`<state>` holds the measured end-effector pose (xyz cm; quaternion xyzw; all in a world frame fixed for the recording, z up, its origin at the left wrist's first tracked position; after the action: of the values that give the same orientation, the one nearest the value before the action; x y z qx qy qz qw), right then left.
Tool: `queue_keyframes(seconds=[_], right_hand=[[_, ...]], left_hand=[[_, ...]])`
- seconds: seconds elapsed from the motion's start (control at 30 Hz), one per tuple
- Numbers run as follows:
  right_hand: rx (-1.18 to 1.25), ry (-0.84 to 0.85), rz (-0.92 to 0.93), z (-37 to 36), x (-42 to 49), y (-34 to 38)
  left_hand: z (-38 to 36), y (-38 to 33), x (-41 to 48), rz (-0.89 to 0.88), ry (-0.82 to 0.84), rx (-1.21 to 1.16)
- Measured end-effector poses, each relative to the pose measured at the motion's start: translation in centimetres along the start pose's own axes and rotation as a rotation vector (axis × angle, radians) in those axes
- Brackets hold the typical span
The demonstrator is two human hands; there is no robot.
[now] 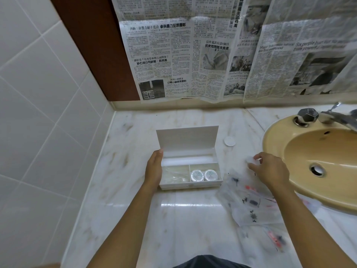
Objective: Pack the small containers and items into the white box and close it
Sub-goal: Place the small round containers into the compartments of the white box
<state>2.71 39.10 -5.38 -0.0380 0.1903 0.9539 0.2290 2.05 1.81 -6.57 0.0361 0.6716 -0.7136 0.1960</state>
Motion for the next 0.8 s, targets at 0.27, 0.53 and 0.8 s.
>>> queue_keyframes(seconds=[0.27, 0.53, 0.8], right_hand=[[0.309, -0.195, 0.229, 3.7, -0.8, 3.1], [0.594, 0.048, 0.423, 4.3, -3.2, 8.8], [0.364, 0.246, 0.532, 0.0, -5.8, 11.2]], left_hand=[[0.1, 0.2, 0.3, -0.006, -0.001, 0.002], [0.1, -0.2, -0.1, 0.005, -0.015, -0.005], [0.0, -0.1, 0.0, 0.011, -0.024, -0.009]])
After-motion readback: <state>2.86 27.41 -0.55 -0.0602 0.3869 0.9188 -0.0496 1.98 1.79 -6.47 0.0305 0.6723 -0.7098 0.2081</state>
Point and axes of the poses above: each hand's wrist, its own x-axis towards the middle knuckle, its own z-axis out of the back of the hand, y = z × x, the point moved 5 cm from there along x, towards the middle knuckle, and after that the axes turned 3 degrees about -x, right-handed, at the moved point
